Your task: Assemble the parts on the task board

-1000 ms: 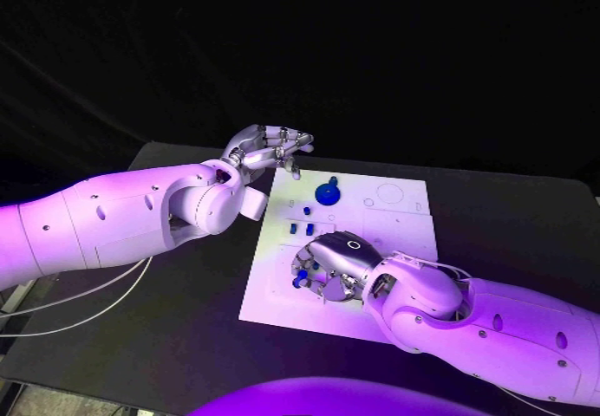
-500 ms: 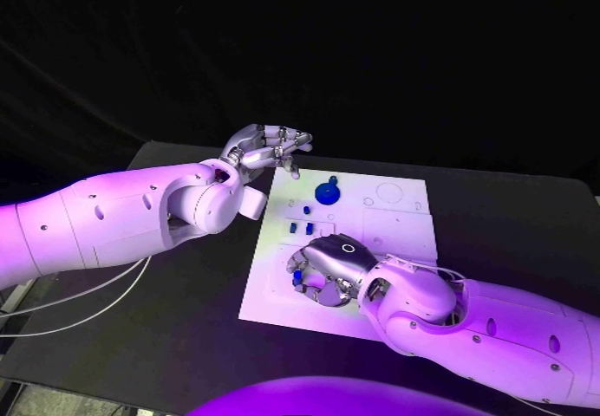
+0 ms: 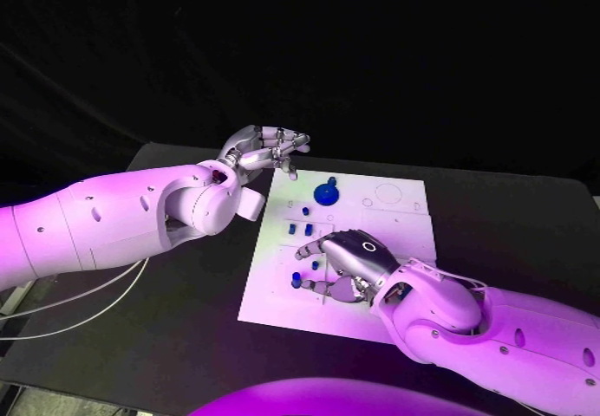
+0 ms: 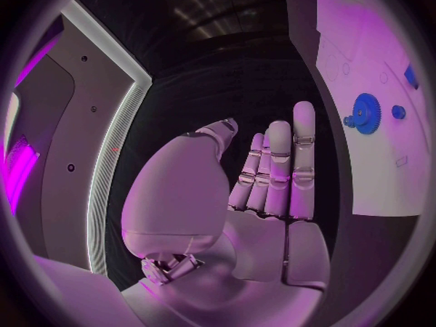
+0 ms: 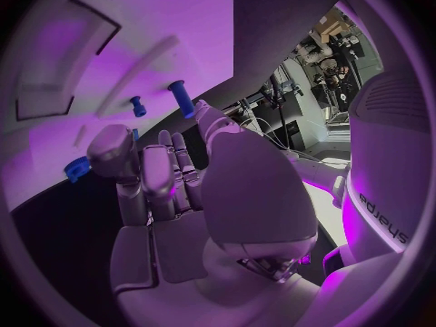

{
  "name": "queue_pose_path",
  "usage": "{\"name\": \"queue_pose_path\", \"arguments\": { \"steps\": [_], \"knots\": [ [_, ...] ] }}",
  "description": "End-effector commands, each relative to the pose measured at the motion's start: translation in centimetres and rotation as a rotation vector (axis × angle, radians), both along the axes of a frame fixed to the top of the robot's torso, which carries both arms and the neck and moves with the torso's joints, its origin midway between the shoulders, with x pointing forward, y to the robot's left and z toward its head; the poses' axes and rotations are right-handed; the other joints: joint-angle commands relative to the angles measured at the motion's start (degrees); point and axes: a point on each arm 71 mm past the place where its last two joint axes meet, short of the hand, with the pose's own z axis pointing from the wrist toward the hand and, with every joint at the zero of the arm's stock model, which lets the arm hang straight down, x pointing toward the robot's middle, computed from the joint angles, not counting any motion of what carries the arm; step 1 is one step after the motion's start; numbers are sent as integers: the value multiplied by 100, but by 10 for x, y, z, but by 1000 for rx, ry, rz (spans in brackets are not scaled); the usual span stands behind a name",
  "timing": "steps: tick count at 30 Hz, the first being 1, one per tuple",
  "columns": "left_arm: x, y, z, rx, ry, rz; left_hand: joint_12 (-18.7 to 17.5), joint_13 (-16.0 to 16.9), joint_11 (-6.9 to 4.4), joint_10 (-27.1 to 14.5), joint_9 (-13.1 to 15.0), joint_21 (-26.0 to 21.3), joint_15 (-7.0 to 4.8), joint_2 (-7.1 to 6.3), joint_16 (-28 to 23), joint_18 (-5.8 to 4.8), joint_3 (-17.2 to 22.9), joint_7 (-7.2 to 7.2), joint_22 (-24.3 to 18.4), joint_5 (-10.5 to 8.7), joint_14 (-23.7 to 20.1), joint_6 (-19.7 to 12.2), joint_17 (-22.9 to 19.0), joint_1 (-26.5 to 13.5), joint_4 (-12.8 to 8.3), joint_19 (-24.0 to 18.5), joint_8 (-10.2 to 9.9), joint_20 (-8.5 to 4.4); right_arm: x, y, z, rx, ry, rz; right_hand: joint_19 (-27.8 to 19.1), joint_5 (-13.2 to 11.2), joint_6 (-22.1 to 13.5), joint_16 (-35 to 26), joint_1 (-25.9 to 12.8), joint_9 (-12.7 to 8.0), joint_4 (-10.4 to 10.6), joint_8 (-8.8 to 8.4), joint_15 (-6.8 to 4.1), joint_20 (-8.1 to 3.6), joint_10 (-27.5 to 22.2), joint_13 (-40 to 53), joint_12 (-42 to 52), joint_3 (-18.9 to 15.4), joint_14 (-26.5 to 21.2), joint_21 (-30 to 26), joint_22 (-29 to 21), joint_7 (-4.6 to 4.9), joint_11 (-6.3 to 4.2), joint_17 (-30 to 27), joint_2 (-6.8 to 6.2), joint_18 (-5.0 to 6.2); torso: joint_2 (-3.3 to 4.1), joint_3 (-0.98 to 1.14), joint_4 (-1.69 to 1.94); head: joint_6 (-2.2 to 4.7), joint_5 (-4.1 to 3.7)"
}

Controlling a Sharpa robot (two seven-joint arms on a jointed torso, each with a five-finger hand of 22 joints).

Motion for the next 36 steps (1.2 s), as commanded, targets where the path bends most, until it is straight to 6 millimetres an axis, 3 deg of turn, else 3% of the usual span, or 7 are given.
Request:
{"name": "queue_pose_path", "arguments": {
  "steps": [1,7,11,13,19,28,36],
  "knots": [
    [0,-1,1,-9,-1,-15,31,-4,17,-37,-6,-23,6,46,27,86,-28,18,-10,18,-51,-30,-5,2,19,17,37,39,0,-15,18,162,-19,-22,67,72,-2,17,164,-13,43,-13,-49,-30,269,32,228,17,40,91,18,-13,-61,25,55,58,-11,-6,-9,44,-49],
    [0,0,1,-8,0,-14,31,-4,17,-37,-6,-23,6,46,27,86,-28,18,-10,18,-51,-30,-5,2,19,17,37,39,19,-69,32,204,155,-180,433,-95,297,465,118,1,202,101,-131,-110,1175,151,615,351,337,1183,521,-14,-165,598,81,-128,-26,-8,-26,127,-362],
    [-1,2,0,-7,0,-11,53,-5,17,-51,-10,-30,6,48,33,86,-40,18,-15,18,-54,-37,-14,9,30,21,46,39,29,-111,30,163,283,-306,740,-465,460,1033,-158,81,393,275,-308,-252,1957,594,1192,225,613,2332,1057,-206,-388,1405,7,-318,-54,-16,-64,140,-572],
    [-1,3,0,-6,0,-9,53,-5,17,-51,-10,-30,6,48,33,86,-40,18,-15,18,-54,-37,-14,9,30,21,46,39,29,-137,28,128,337,-376,810,-94,398,1037,-369,254,427,490,-390,-344,1850,1387,1861,-33,617,2692,1249,-284,-469,1383,1,-383,-71,-16,-87,147,-748],
    [-2,5,-1,-4,2,-8,56,-5,17,-53,-11,-31,6,45,34,86,-43,17,-16,18,-55,-39,-16,10,31,22,47,39,17,-173,24,39,355,-472,1005,-97,245,1514,-433,563,469,869,-420,-375,2123,5368,5354,-459,772,3603,1639,-340,-519,2080,145,-549,-110,-7,-147,153,-972],
    [-2,5,-2,-3,3,-10,56,-5,17,-53,-11,-31,6,45,34,86,-43,17,-16,18,-55,-39,-16,10,31,22,47,39,0,-194,19,-61,347,-579,1088,96,362,1760,-566,725,486,1132,-449,-396,2731,7063,6807,-733,848,3940,1748,-406,-568,2502,244,-617,-135,-17,-195,134,-1087],
    [-2,5,-2,-3,2,-11,56,-5,17,-53,-11,-31,6,45,34,86,-43,17,-16,18,-55,-39,-16,10,31,22,47,39,-6,-181,6,-87,348,-599,1093,131,322,1830,-819,771,500,1176,-445,-395,2800,7288,6970,-946,871,3958,1753,-409,-565,2632,275,-621,-114,-25,-161,148,-1129]
  ]
}}
